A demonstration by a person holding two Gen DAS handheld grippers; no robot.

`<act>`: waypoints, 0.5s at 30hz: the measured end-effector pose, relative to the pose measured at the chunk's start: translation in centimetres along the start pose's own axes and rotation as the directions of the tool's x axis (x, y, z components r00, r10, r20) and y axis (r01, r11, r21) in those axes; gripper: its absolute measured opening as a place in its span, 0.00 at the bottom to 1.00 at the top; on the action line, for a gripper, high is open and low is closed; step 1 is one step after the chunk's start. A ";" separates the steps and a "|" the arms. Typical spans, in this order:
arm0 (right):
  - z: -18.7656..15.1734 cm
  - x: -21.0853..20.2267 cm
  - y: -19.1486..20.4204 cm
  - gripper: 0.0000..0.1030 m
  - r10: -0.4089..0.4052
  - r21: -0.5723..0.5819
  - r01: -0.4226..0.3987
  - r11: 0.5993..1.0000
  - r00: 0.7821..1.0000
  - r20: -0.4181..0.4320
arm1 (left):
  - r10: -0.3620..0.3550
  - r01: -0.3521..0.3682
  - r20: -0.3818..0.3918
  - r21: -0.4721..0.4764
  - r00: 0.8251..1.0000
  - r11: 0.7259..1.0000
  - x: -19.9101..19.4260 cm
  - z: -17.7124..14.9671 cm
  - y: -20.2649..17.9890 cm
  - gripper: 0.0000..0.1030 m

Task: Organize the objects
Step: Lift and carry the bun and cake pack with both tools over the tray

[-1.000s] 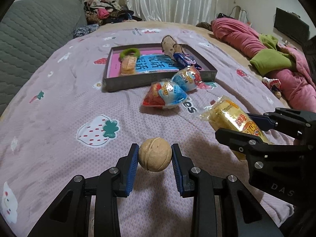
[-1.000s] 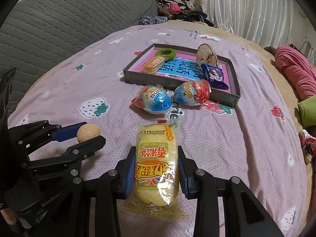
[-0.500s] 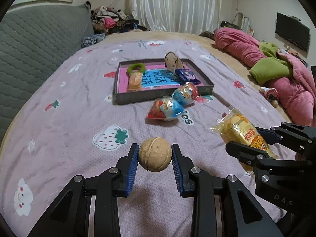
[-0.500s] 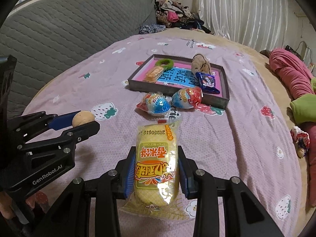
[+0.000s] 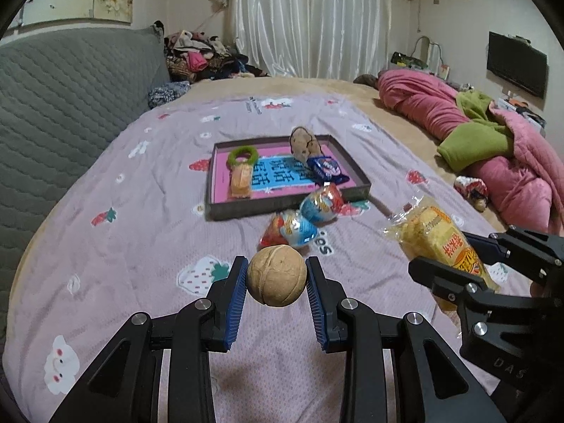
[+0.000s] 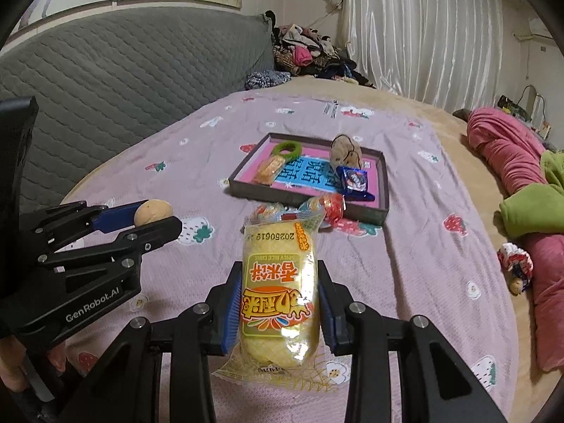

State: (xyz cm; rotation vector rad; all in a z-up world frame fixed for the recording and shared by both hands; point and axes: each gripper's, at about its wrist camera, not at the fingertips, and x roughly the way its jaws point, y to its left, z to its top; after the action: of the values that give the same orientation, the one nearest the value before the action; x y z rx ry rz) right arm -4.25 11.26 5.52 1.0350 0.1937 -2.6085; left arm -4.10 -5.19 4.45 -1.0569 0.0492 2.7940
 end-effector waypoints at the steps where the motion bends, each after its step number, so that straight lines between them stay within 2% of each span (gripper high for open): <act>1: 0.2 -0.2 0.0 0.37 -0.001 -0.001 0.001 1.000 1.000 0.004 | 0.003 -0.003 0.006 0.003 1.000 1.000 -0.2 0.4 0.0 0.33; 15: 4.4 -1.3 -0.6 0.37 -0.010 -0.007 0.011 1.000 0.998 0.056 | 0.006 -0.006 0.040 0.002 0.999 1.000 -0.4 4.8 0.7 0.33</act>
State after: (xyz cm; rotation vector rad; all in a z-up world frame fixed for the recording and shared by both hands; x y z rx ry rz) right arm -6.39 11.04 9.67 0.9604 0.1954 -2.6404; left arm -7.05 -5.54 8.33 -1.0021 0.0503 2.8190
